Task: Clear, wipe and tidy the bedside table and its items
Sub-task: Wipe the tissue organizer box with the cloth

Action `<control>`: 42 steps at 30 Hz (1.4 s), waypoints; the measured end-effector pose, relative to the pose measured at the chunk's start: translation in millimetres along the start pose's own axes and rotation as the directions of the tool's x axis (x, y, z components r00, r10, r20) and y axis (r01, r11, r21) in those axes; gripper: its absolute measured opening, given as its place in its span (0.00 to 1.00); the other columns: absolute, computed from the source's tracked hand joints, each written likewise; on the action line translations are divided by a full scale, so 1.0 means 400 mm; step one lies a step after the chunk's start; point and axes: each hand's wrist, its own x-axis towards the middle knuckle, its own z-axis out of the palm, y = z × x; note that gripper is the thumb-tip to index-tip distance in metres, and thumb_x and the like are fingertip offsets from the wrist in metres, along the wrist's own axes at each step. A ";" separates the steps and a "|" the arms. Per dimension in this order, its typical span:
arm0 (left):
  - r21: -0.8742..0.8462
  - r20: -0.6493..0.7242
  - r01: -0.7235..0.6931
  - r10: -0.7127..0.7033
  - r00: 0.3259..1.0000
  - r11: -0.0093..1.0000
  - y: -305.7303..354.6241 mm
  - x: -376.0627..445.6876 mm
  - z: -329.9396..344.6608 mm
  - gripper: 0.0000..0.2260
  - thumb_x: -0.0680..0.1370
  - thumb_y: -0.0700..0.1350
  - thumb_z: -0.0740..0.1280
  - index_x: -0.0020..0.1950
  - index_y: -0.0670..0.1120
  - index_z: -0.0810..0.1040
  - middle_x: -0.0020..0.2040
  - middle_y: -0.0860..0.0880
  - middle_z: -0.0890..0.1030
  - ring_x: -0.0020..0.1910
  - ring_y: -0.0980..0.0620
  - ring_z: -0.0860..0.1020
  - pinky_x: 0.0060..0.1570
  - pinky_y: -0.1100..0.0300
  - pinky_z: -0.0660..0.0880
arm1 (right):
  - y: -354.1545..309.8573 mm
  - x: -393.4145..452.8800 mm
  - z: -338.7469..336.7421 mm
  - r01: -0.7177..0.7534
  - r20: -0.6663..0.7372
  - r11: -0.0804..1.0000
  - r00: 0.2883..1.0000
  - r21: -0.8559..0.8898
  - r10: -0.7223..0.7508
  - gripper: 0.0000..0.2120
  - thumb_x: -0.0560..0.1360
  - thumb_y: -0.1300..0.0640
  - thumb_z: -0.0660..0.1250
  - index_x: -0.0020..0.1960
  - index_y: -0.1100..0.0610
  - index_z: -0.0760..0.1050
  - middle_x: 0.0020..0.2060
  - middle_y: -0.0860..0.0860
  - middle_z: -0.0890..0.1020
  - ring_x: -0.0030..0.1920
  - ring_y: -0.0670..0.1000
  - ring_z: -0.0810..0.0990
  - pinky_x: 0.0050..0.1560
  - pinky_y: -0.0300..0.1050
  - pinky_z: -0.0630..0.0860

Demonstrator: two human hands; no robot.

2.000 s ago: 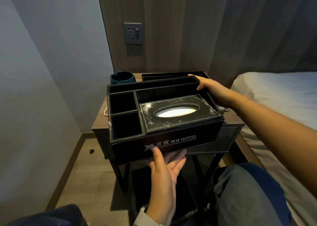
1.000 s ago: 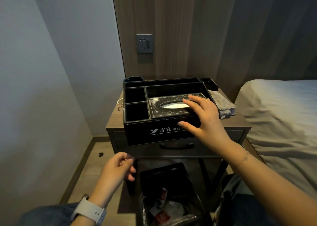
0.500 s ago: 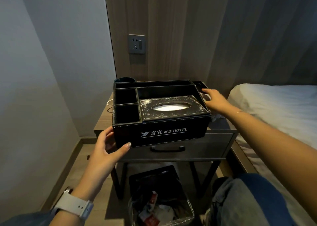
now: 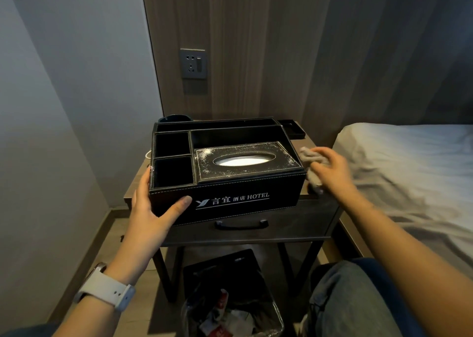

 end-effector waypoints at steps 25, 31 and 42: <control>-0.008 0.048 -0.330 0.330 0.943 0.944 -0.059 0.071 0.000 0.41 0.69 0.58 0.73 0.73 0.69 0.50 0.74 0.69 0.56 0.74 0.62 0.59 0.70 0.57 0.61 | -0.476 0.074 0.231 0.640 0.699 0.704 0.654 -0.307 -0.289 0.17 0.75 0.54 0.69 0.63 0.52 0.78 0.56 0.46 0.80 0.57 0.46 0.76 0.56 0.42 0.73; 0.090 0.020 -0.360 0.360 0.933 0.929 -0.056 0.071 -0.001 0.30 0.69 0.59 0.71 0.66 0.64 0.60 0.64 0.75 0.62 0.66 0.64 0.66 0.64 0.68 0.64 | -0.529 0.070 0.273 0.597 0.707 0.709 0.679 -0.375 -0.199 0.11 0.72 0.61 0.63 0.51 0.60 0.81 0.45 0.57 0.83 0.47 0.56 0.80 0.50 0.56 0.77; 0.091 0.017 -0.359 0.359 0.933 0.929 -0.044 0.075 -0.016 0.26 0.69 0.59 0.72 0.63 0.59 0.64 0.64 0.60 0.70 0.65 0.52 0.72 0.60 0.45 0.74 | -0.585 0.039 0.143 0.584 0.794 0.784 0.571 -0.212 -0.210 0.10 0.72 0.60 0.70 0.52 0.51 0.82 0.43 0.45 0.84 0.43 0.41 0.79 0.45 0.34 0.74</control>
